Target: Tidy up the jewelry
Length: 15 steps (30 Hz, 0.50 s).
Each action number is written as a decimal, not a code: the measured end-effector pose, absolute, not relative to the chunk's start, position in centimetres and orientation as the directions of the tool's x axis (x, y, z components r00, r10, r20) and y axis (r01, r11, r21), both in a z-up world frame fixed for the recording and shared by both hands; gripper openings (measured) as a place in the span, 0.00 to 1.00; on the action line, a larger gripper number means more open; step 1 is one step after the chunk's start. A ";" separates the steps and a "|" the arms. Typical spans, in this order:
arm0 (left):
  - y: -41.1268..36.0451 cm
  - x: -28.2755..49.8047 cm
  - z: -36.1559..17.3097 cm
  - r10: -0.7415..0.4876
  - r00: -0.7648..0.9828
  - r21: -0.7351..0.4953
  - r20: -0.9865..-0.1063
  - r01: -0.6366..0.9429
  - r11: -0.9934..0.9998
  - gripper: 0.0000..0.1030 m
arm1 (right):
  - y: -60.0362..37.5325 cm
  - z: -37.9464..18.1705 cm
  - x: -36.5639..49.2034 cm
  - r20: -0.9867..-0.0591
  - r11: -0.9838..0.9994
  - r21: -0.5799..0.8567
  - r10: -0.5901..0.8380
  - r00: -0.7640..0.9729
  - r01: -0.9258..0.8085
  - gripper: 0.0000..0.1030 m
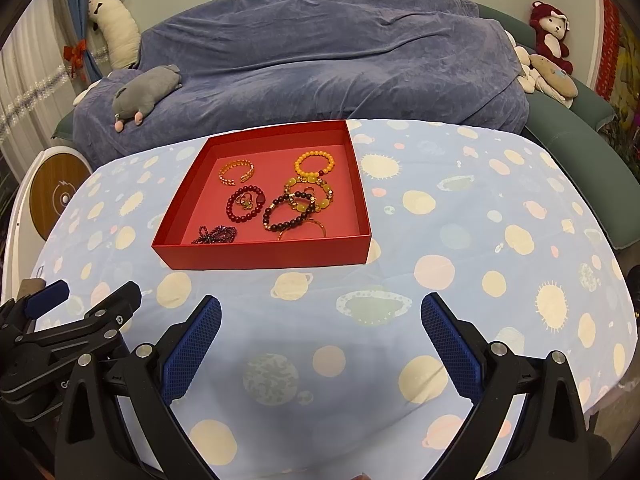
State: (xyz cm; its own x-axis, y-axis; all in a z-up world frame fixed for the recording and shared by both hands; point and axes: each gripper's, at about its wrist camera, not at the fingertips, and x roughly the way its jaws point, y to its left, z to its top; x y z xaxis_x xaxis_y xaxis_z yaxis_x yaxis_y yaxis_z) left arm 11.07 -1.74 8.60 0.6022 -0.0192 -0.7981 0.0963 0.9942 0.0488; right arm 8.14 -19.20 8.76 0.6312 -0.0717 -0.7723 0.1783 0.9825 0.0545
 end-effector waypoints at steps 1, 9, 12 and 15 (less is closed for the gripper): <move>-1.7 11.1 8.6 -0.019 0.603 0.049 -0.798 0.096 0.994 0.93 | -19.2 8.7 8.1 -0.772 0.982 0.054 -0.072 0.631 0.178 0.94; -1.7 11.2 8.7 -0.018 0.605 0.051 -0.796 0.097 0.994 0.93 | -19.1 8.7 8.2 -0.773 0.982 0.054 -0.073 0.630 0.180 0.94; -1.7 11.2 8.7 -0.017 0.605 0.053 -0.796 0.097 0.994 0.93 | -19.1 8.7 8.2 -0.773 0.983 0.053 -0.073 0.630 0.178 0.94; -1.7 11.2 8.7 -0.017 0.605 0.052 -0.796 0.096 0.994 0.93 | -19.1 8.7 8.2 -0.773 0.982 0.054 -0.073 0.631 0.179 0.94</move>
State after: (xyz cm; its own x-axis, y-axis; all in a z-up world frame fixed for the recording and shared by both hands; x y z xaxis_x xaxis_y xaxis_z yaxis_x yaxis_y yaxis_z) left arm 11.20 -1.72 8.66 0.6051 -0.0171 -0.7959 0.0963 0.9940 0.0519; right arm 8.18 -19.09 8.70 0.6306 -0.0727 -0.7727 0.1792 0.9823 0.0538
